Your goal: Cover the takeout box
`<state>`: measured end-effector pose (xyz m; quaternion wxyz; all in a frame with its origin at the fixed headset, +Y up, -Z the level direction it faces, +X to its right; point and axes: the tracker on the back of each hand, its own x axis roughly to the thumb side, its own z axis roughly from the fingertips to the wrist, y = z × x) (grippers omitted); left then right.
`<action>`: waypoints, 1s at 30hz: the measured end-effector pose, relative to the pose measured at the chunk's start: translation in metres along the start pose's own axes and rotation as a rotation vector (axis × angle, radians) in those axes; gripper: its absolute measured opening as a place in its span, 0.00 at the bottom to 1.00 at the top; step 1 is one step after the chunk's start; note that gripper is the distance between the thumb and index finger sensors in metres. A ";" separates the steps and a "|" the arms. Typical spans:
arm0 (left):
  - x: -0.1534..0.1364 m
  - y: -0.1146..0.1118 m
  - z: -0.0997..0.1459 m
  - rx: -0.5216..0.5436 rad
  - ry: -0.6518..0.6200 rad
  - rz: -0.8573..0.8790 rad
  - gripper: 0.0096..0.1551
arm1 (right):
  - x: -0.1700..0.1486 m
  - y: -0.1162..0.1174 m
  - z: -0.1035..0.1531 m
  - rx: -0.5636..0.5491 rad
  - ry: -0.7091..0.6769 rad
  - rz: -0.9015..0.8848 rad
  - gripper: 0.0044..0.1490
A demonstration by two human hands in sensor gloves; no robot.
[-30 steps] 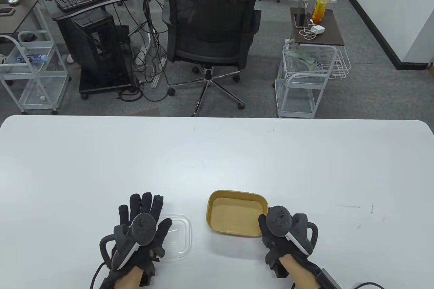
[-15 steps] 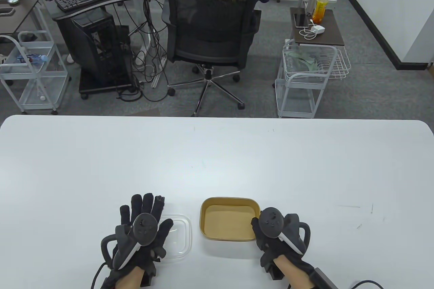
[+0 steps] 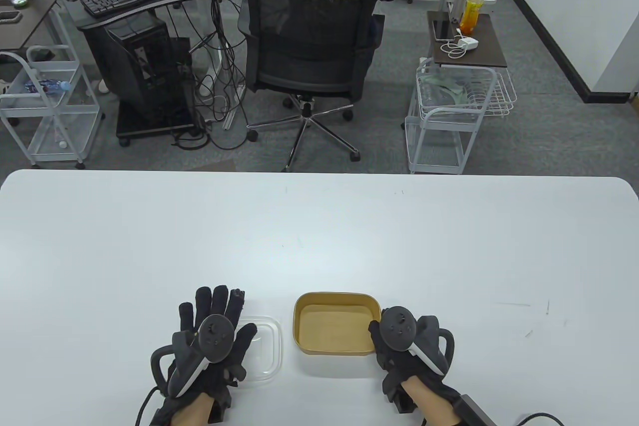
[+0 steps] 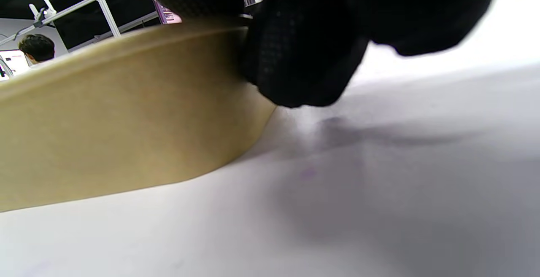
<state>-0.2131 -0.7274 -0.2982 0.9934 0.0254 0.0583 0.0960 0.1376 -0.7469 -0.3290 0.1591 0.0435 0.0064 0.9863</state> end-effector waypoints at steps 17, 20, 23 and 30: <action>0.004 -0.001 0.000 0.000 -0.009 0.000 0.42 | -0.035 -0.037 0.023 -0.165 -0.078 -0.058 0.45; 0.004 -0.001 0.000 -0.001 -0.009 0.000 0.42 | -0.039 -0.040 0.025 -0.179 -0.087 -0.052 0.45; 0.004 -0.001 0.000 0.000 -0.012 0.001 0.43 | -0.046 -0.041 0.026 -0.186 -0.080 -0.026 0.45; 0.006 -0.002 0.000 -0.006 -0.013 -0.006 0.43 | -0.060 -0.039 0.025 -0.162 -0.057 -0.088 0.46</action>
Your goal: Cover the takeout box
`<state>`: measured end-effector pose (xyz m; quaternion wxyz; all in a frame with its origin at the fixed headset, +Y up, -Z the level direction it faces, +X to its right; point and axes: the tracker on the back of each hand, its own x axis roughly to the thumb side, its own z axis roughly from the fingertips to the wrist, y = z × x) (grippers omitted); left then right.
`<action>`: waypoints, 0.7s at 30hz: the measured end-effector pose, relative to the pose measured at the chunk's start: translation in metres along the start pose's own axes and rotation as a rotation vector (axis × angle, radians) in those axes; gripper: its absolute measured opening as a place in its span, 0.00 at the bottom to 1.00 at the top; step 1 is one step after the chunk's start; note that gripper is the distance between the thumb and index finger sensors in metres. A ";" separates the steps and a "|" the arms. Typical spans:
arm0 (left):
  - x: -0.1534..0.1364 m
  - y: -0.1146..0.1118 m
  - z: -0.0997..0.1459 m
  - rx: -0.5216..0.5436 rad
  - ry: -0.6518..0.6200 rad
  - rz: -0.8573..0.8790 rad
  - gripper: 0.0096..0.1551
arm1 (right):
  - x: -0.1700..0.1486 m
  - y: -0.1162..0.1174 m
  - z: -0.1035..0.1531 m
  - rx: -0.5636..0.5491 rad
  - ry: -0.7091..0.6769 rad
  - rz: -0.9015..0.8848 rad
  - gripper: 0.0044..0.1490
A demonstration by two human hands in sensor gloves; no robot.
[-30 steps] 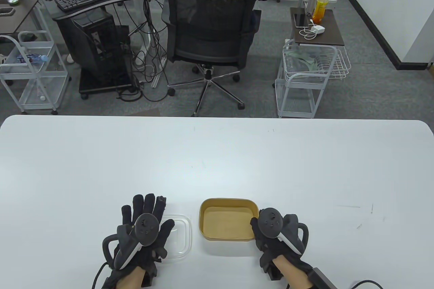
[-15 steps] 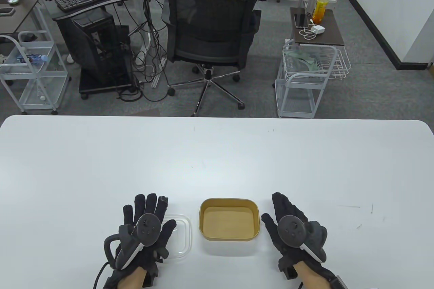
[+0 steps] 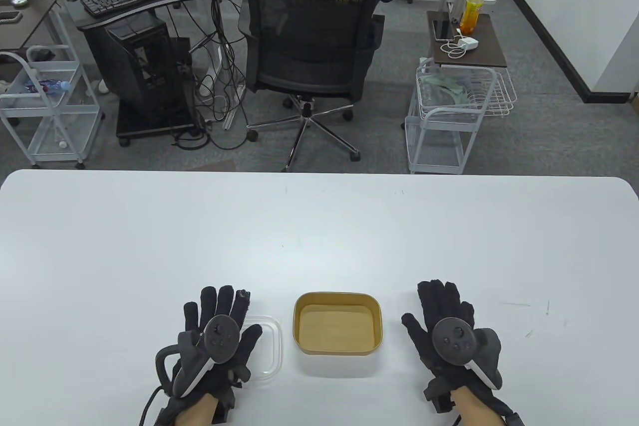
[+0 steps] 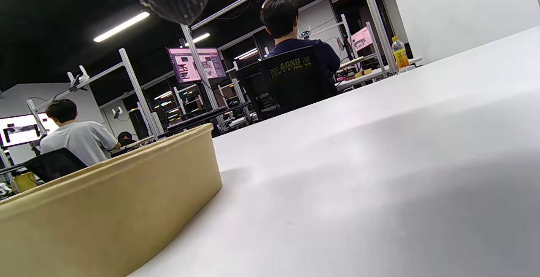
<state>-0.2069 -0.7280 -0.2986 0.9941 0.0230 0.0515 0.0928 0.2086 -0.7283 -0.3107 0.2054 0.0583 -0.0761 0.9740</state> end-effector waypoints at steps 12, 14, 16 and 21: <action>-0.053 0.003 -0.009 -0.088 0.302 0.006 0.43 | 0.000 0.001 -0.001 0.007 -0.002 -0.013 0.46; -0.063 0.003 -0.009 -0.104 0.377 0.031 0.43 | 0.000 0.001 -0.001 0.006 -0.005 -0.011 0.46; -0.070 0.001 -0.009 -0.138 0.450 0.036 0.42 | 0.000 0.001 -0.002 0.007 -0.006 -0.015 0.46; -0.075 -0.008 -0.011 -0.235 0.543 -0.029 0.40 | 0.000 0.001 -0.001 0.016 -0.006 -0.012 0.46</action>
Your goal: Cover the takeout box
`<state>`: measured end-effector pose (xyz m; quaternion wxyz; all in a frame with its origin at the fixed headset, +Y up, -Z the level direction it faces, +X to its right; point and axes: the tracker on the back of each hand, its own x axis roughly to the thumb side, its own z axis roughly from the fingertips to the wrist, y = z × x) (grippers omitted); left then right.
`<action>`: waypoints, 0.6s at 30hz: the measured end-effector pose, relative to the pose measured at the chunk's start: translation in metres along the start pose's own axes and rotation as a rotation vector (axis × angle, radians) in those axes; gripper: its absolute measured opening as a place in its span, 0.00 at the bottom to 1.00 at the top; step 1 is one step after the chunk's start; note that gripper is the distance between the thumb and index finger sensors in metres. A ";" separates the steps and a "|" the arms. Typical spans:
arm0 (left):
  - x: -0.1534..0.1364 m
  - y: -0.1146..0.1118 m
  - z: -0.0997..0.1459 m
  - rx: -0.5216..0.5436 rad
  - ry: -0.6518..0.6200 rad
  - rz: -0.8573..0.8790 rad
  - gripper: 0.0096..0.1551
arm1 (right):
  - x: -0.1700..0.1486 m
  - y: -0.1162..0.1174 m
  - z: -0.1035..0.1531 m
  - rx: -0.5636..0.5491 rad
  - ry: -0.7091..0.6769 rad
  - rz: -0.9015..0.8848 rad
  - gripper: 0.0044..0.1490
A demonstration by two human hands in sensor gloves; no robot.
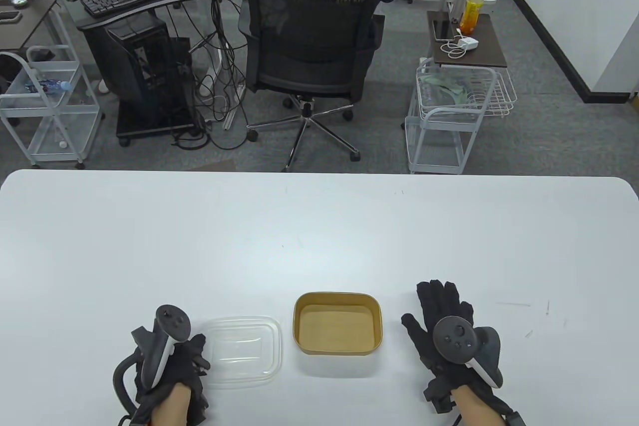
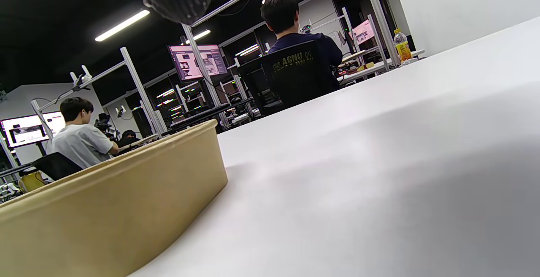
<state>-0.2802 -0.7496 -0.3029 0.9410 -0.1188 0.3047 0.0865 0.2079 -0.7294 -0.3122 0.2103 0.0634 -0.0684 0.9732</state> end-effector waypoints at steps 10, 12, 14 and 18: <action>0.020 -0.015 -0.002 -0.043 0.034 -0.174 0.26 | 0.000 0.001 -0.001 0.009 0.002 0.001 0.46; 0.023 -0.018 -0.002 -0.048 0.034 -0.197 0.24 | 0.000 0.001 -0.001 0.012 0.009 -0.003 0.46; 0.026 -0.019 -0.002 -0.037 0.033 -0.215 0.23 | -0.001 0.001 0.000 0.013 0.013 -0.004 0.46; 0.028 -0.021 -0.001 -0.039 0.030 -0.233 0.22 | -0.001 0.002 0.000 0.016 0.021 -0.005 0.46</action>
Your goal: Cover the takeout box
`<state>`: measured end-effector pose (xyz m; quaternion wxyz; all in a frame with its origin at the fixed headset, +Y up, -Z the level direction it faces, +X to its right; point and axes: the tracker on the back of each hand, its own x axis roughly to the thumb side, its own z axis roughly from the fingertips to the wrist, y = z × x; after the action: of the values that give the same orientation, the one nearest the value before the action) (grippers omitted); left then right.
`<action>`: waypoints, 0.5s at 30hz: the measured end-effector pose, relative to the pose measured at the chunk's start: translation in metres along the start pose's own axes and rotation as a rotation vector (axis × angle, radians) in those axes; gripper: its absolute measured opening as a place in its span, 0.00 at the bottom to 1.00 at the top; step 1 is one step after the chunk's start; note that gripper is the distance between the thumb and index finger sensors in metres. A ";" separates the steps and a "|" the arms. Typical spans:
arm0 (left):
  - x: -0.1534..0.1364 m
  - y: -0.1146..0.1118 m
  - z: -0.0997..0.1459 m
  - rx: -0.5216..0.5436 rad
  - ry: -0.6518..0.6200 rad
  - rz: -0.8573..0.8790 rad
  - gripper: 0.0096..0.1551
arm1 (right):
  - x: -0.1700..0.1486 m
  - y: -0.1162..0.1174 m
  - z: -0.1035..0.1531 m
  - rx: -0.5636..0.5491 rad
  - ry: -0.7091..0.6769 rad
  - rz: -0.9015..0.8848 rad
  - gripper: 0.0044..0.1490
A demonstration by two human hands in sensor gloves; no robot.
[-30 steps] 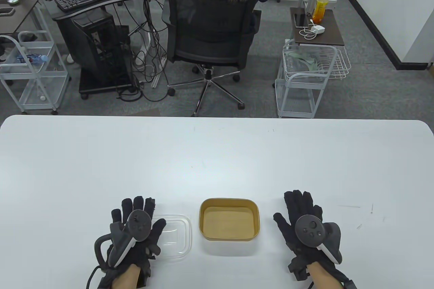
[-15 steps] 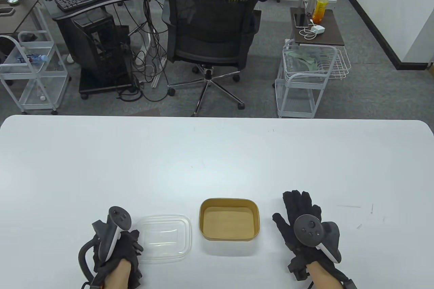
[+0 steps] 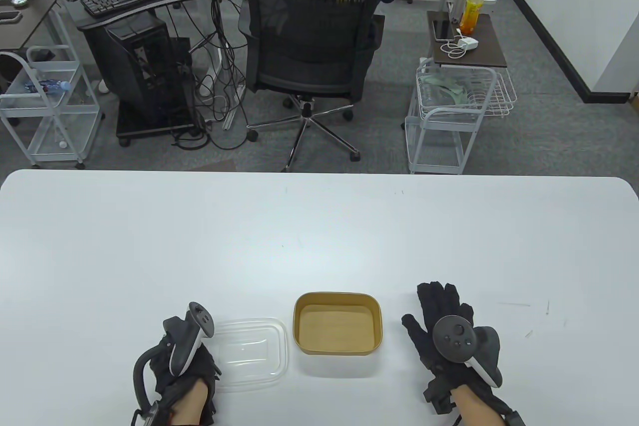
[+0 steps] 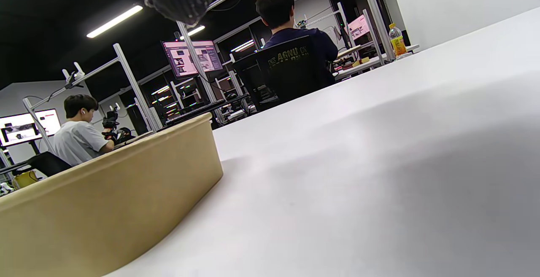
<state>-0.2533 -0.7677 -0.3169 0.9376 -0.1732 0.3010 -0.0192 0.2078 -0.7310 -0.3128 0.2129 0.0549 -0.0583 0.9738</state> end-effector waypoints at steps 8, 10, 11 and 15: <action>-0.007 -0.004 -0.004 -0.052 -0.012 0.064 0.23 | 0.000 0.001 -0.001 0.004 0.009 -0.001 0.46; -0.009 -0.004 -0.005 -0.057 -0.018 0.082 0.23 | -0.001 0.001 -0.001 0.006 0.011 0.000 0.46; -0.009 -0.004 -0.004 -0.064 -0.023 0.088 0.22 | -0.001 0.001 -0.001 0.007 0.012 0.000 0.46; -0.011 -0.002 -0.004 -0.076 -0.034 0.112 0.22 | -0.001 0.000 0.000 0.006 0.016 0.000 0.46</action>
<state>-0.2644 -0.7692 -0.3128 0.9349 -0.1919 0.2948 0.0477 0.2085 -0.7318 -0.3133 0.2133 0.0478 -0.0535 0.9743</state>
